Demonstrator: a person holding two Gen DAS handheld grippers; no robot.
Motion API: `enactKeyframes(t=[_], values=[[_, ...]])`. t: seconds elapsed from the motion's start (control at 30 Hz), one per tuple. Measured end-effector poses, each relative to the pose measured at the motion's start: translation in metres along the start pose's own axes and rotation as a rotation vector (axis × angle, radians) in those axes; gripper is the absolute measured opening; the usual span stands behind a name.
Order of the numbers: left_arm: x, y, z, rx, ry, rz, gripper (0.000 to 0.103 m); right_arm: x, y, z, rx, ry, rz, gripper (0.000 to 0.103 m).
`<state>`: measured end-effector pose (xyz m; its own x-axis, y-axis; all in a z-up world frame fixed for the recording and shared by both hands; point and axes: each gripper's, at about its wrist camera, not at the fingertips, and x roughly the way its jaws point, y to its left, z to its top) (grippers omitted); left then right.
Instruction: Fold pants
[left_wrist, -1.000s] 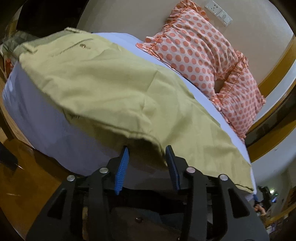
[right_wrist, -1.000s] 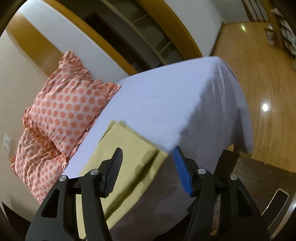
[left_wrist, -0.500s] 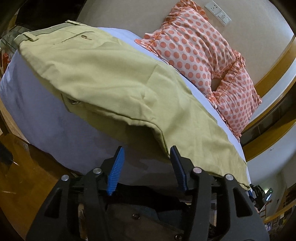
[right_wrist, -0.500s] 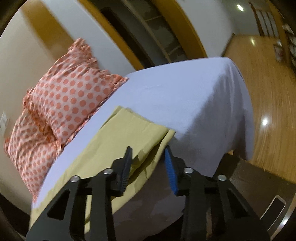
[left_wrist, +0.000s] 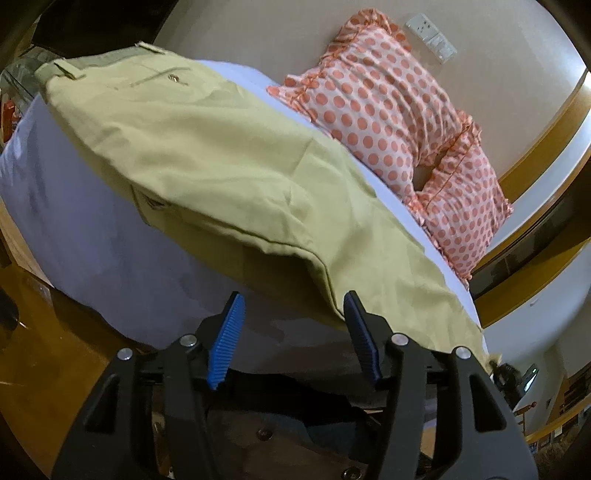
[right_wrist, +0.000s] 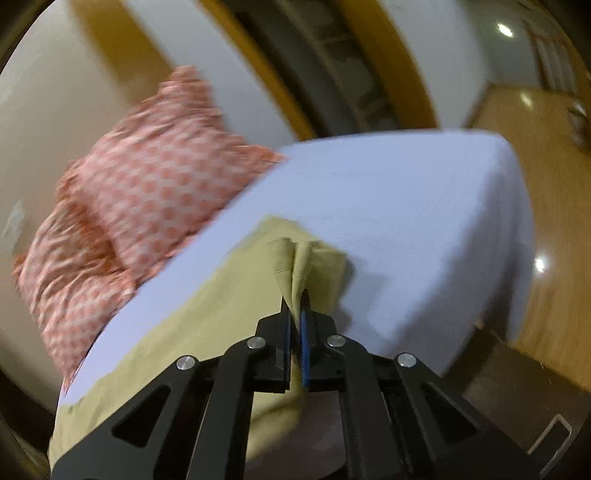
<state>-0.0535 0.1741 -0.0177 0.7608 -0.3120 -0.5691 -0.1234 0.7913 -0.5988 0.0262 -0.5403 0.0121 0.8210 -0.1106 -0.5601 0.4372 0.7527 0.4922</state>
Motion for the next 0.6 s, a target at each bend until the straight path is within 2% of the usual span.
enactKeyframes(t=[0.1, 0.13, 0.17, 0.27, 0.33, 0.4, 0.43, 0.47, 0.5, 0.53, 0.6], values=[[-0.007, 0.001, 0.002, 0.012, -0.028, -0.004, 0.062, -0.011, 0.066, -0.001, -0.118, -0.007, 0.187, 0.004], [-0.010, -0.001, 0.001, 0.020, -0.041, -0.001, 0.064, -0.014, 0.103, -0.008, -0.176, 0.013, 0.300, 0.004], [-0.011, -0.001, 0.001, 0.025, -0.049, 0.003, 0.066, -0.015, 0.126, -0.014, -0.213, 0.033, 0.364, 0.004], [-0.015, -0.006, -0.002, 0.053, -0.069, 0.020, 0.073, -0.017, 0.214, -0.060, -0.367, 0.164, 0.612, 0.004], [-0.016, -0.008, -0.006, 0.079, -0.075, 0.031, 0.077, -0.015, 0.266, -0.109, -0.479, 0.294, 0.748, 0.004], [-0.016, -0.008, -0.010, 0.096, -0.076, 0.041, 0.080, -0.012, 0.304, -0.157, -0.623, 0.448, 0.806, 0.006], [-0.016, -0.008, -0.012, 0.109, -0.076, 0.045, 0.082, -0.013, 0.322, -0.191, -0.740, 0.528, 0.796, 0.008], [-0.016, -0.007, -0.013, 0.116, -0.075, 0.045, 0.083, -0.015, 0.328, -0.205, -0.793, 0.555, 0.787, 0.010], [-0.016, -0.006, -0.015, 0.128, -0.072, 0.045, 0.084, -0.019, 0.331, -0.218, -0.836, 0.571, 0.783, 0.022], [-0.014, -0.006, -0.017, 0.145, -0.067, 0.036, 0.086, -0.025, 0.330, -0.223, -0.855, 0.567, 0.787, 0.048], [-0.008, -0.004, -0.018, 0.170, -0.055, 0.024, 0.088, -0.031, 0.321, -0.216, -0.835, 0.525, 0.787, 0.079]])
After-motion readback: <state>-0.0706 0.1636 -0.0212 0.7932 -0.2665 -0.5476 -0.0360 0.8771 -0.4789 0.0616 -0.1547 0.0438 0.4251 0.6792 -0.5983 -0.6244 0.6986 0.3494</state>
